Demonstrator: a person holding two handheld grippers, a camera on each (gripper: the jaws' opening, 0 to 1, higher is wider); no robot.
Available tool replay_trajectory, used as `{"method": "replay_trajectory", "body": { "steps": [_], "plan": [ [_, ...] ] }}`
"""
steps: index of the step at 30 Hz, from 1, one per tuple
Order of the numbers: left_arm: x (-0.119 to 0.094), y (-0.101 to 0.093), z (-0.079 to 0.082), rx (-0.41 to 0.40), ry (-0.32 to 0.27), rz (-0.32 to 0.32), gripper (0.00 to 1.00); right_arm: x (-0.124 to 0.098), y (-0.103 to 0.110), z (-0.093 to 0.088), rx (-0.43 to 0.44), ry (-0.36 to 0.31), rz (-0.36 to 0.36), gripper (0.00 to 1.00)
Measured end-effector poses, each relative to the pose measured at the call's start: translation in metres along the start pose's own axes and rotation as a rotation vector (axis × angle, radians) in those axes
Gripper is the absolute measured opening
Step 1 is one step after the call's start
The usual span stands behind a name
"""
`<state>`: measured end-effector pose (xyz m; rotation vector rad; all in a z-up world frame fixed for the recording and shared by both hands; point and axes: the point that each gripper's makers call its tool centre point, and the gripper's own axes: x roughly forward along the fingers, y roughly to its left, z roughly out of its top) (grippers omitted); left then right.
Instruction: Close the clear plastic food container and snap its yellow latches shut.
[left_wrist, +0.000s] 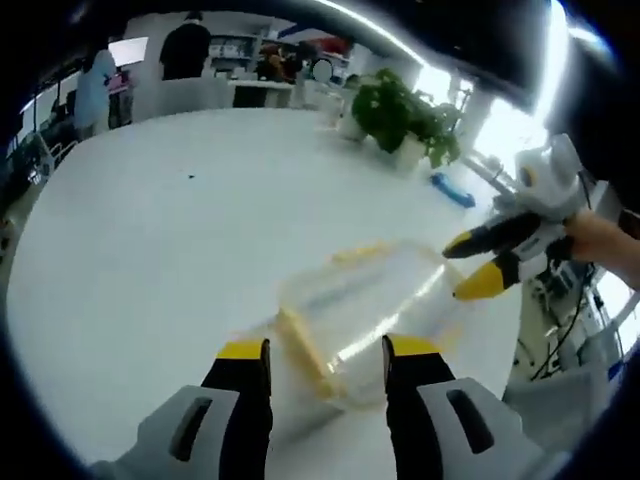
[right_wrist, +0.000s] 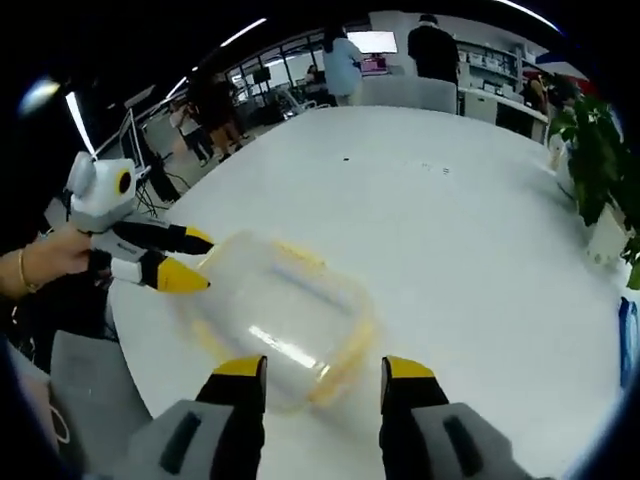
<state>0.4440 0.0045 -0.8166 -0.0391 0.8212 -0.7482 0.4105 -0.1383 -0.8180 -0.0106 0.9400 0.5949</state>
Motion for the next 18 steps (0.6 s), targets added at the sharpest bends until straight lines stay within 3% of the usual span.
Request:
{"method": "replay_trajectory", "body": {
  "steps": [4, 7, 9, 18],
  "plan": [
    [0.001, -0.006, -0.002, -0.055, 0.002, -0.035, 0.37, 0.003, 0.004, 0.000, 0.034, -0.004, 0.029, 0.43],
    [0.001, -0.005, -0.003, -0.055, -0.002, -0.023, 0.37, 0.008, 0.008, 0.003, 0.053, -0.006, 0.047, 0.43],
    [0.001, -0.005, -0.004, -0.097, 0.001, -0.022, 0.36, 0.009, 0.006, 0.004, 0.069, 0.001, 0.043, 0.44],
    [0.003, -0.006, -0.003, -0.101, -0.004, -0.003, 0.36, 0.011, 0.006, 0.004, 0.066, 0.042, 0.053, 0.41]
  ]
}}
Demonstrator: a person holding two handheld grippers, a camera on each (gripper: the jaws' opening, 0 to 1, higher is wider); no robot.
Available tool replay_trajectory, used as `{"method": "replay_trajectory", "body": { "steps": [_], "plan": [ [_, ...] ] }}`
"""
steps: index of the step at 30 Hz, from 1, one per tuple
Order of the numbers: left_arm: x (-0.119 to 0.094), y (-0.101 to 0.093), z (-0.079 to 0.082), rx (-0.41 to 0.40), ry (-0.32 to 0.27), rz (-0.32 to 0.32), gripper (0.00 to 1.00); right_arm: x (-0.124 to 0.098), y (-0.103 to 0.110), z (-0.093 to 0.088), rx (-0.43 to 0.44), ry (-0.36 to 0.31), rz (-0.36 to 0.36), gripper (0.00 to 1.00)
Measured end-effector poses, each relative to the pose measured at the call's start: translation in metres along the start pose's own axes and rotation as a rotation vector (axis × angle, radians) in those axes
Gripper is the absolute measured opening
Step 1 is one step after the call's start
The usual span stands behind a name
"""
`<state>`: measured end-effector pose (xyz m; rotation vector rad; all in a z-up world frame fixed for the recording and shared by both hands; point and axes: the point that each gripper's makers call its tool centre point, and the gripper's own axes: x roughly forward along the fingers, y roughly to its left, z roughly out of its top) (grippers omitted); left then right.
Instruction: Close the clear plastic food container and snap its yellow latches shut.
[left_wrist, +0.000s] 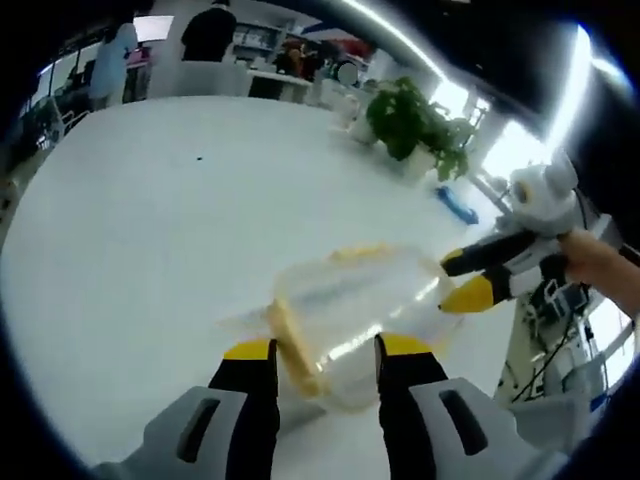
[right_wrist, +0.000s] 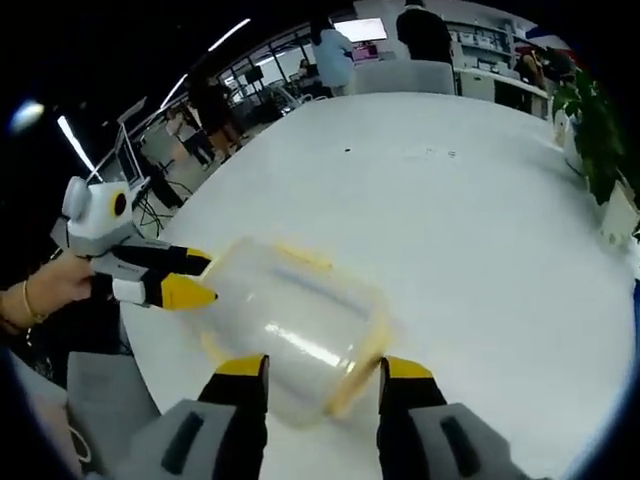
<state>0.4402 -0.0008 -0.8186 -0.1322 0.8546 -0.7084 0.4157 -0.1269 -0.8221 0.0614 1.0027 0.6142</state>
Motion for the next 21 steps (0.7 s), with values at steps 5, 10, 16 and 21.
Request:
{"method": "replay_trajectory", "body": {
  "steps": [5, 10, 16, 21],
  "plan": [
    [0.000, -0.001, 0.000, -0.007, 0.002, -0.001, 0.35, 0.001, -0.001, 0.000, 0.040, 0.014, 0.017, 0.39],
    [0.000, 0.001, 0.000, -0.015, -0.006, 0.018, 0.34, 0.003, 0.000, 0.001, 0.021, 0.023, 0.026, 0.39],
    [-0.003, 0.004, 0.001, -0.040, -0.024, 0.030, 0.33, 0.009, 0.004, 0.004, 0.023, 0.048, 0.043, 0.37],
    [-0.006, 0.007, -0.002, -0.045, -0.019, 0.035, 0.33, 0.012, 0.006, 0.007, 0.023, 0.053, 0.065, 0.37]
  ]
}}
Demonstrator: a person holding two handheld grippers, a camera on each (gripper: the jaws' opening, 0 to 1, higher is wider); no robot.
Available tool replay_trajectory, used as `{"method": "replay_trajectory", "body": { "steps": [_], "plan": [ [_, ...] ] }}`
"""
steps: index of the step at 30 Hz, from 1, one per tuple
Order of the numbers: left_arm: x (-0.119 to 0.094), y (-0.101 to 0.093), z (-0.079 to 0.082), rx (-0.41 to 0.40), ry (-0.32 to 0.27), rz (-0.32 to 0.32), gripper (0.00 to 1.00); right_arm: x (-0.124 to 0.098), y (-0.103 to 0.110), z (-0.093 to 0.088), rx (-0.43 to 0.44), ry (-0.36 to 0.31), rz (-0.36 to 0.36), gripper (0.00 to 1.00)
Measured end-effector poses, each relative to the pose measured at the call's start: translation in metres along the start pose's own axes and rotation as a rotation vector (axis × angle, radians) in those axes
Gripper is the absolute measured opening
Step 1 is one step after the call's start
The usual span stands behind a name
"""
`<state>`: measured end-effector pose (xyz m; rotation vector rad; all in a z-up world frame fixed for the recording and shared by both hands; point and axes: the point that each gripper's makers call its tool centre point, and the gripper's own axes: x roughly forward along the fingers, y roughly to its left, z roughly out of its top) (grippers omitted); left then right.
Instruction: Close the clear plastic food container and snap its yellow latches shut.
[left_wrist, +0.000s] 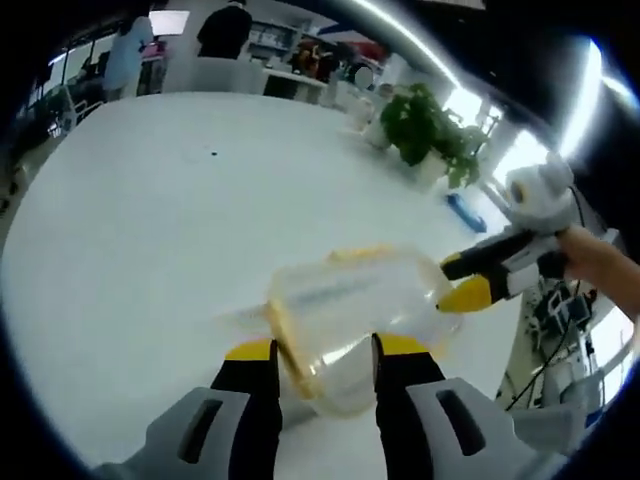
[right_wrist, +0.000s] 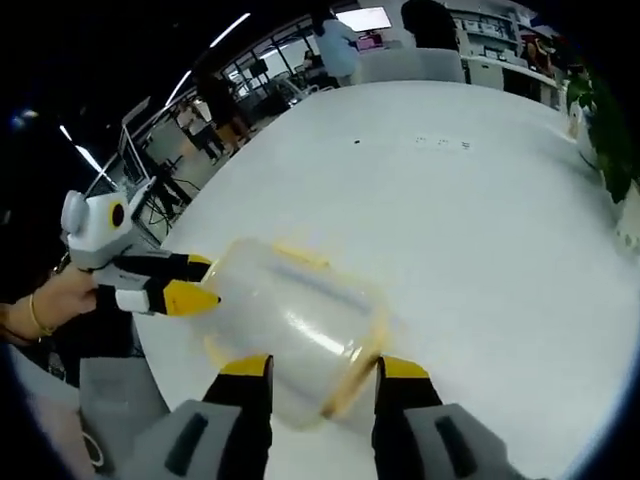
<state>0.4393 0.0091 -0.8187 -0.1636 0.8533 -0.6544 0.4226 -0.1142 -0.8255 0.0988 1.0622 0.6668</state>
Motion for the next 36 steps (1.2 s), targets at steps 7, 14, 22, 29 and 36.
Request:
{"method": "replay_trajectory", "body": {
  "steps": [7, 14, 22, 29, 36],
  "plan": [
    [-0.001, 0.006, -0.001, -0.003, 0.013, 0.002, 0.33, 0.005, 0.003, -0.002, 0.047, -0.028, 0.056, 0.35],
    [-0.006, 0.011, 0.000, 0.002, 0.006, 0.013, 0.34, 0.008, 0.009, 0.003, 0.031, -0.024, 0.046, 0.35],
    [-0.009, 0.025, 0.006, 0.000, -0.022, 0.029, 0.34, 0.019, 0.014, 0.017, 0.031, -0.058, 0.020, 0.37],
    [-0.011, 0.043, 0.013, -0.005, -0.036, 0.040, 0.34, 0.032, 0.018, 0.033, 0.023, -0.071, 0.020, 0.37],
    [-0.009, 0.062, 0.027, -0.005, -0.056, 0.046, 0.34, 0.045, 0.020, 0.053, 0.017, -0.101, 0.021, 0.37]
  ]
}}
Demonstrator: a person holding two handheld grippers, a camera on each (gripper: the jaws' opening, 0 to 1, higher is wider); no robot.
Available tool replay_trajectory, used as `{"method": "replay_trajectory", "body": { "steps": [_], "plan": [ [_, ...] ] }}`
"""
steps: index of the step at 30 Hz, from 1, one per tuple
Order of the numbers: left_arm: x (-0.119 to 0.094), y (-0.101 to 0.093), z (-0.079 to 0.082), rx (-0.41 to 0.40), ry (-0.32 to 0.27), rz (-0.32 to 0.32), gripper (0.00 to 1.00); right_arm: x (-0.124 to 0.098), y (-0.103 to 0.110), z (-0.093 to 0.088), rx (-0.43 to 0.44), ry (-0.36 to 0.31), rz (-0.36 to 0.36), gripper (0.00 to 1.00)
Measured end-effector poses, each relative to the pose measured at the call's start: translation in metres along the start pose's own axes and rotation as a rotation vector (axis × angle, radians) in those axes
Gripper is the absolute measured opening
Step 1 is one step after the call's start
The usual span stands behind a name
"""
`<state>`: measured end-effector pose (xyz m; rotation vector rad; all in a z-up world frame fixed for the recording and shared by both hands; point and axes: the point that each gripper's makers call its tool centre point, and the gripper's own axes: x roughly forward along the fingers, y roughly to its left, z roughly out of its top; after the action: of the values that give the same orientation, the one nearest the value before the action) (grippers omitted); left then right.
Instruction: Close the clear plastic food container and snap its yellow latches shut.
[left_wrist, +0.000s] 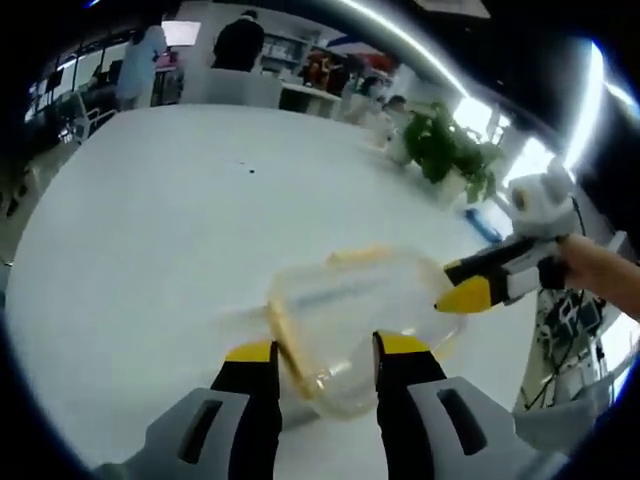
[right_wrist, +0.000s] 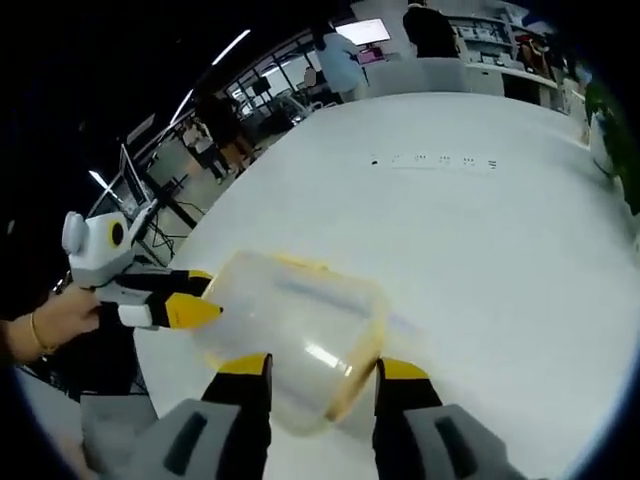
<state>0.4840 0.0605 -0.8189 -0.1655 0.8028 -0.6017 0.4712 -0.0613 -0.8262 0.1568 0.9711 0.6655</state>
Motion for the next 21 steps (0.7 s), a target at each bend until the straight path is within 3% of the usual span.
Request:
{"method": "replay_trajectory", "body": {
  "steps": [21],
  "plan": [
    [0.016, 0.029, 0.031, 0.004, -0.050, -0.003, 0.34, 0.022, -0.011, 0.038, -0.002, -0.044, 0.004, 0.38]
  ]
}}
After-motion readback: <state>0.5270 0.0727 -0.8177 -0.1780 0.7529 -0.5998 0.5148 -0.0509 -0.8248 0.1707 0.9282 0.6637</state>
